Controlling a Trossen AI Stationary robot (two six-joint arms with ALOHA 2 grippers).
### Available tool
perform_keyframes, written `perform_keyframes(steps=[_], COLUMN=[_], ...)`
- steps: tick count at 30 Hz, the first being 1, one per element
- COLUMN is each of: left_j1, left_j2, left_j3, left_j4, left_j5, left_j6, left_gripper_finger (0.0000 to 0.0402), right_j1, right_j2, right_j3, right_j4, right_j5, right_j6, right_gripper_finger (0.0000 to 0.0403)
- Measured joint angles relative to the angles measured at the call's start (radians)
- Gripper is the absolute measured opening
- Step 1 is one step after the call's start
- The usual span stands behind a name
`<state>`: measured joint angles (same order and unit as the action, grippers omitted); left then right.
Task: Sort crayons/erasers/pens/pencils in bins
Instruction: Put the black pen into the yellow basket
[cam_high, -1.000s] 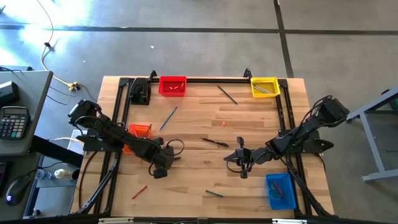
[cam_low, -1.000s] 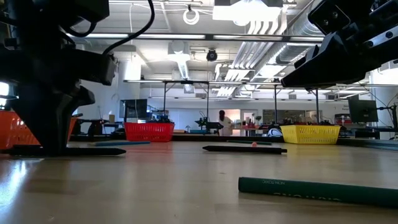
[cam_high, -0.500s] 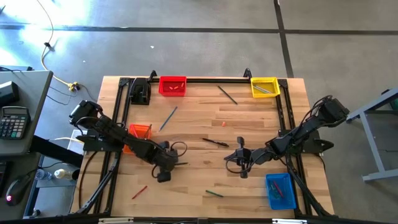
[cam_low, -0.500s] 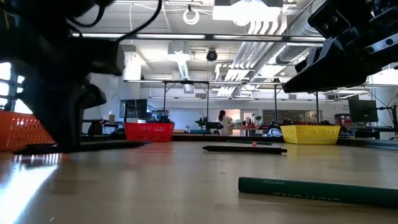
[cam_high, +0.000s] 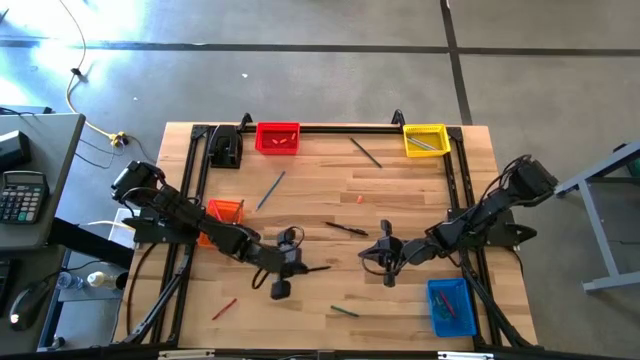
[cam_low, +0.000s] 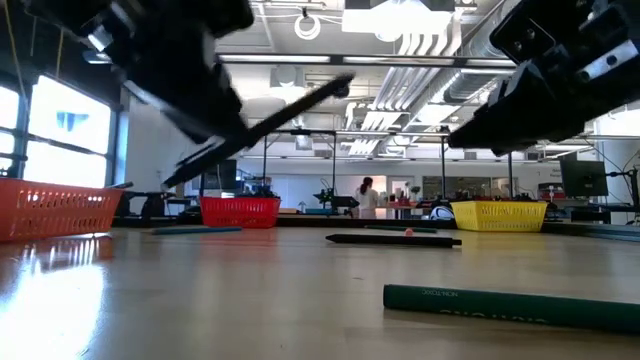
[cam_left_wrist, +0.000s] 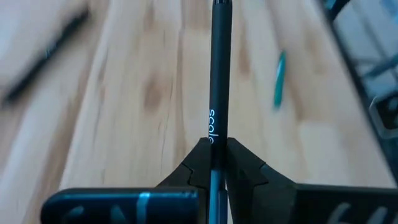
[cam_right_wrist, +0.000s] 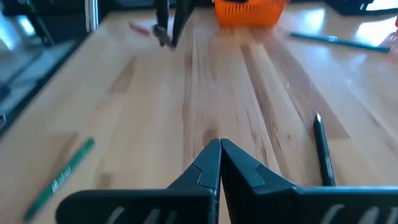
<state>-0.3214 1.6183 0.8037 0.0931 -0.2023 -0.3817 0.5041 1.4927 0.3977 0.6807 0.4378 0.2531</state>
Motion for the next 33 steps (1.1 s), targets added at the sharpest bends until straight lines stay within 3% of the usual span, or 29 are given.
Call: perform_keyframes(steps=[8,15,21,33], left_j1=[0.004,0.051,0.104,0.131], left_j2=[-0.002,-0.003,-0.003,-0.003], left_j3=[0.001,0.001,0.001,0.001], left_j4=[0.357,0.609,0.713,0.762], left_j5=[-0.06,-0.035,-0.009,0.003], left_j6=[0.182,0.237,0.237,0.249], left_gripper_finger=[0.001,0.001,0.001,0.001], right_j1=[0.0,0.0,-0.021,-0.077], right_j2=[0.019,0.019,0.019,0.019], right_j3=[0.0,0.001,0.073,0.256], right_j4=[0.265,0.563,0.617,0.484], right_j5=[0.032,0.033,0.027,0.021], right_j6=[-0.103,-0.333,-0.469,-0.435], right_gripper_finger=[0.01,0.017,0.0178,0.0177])
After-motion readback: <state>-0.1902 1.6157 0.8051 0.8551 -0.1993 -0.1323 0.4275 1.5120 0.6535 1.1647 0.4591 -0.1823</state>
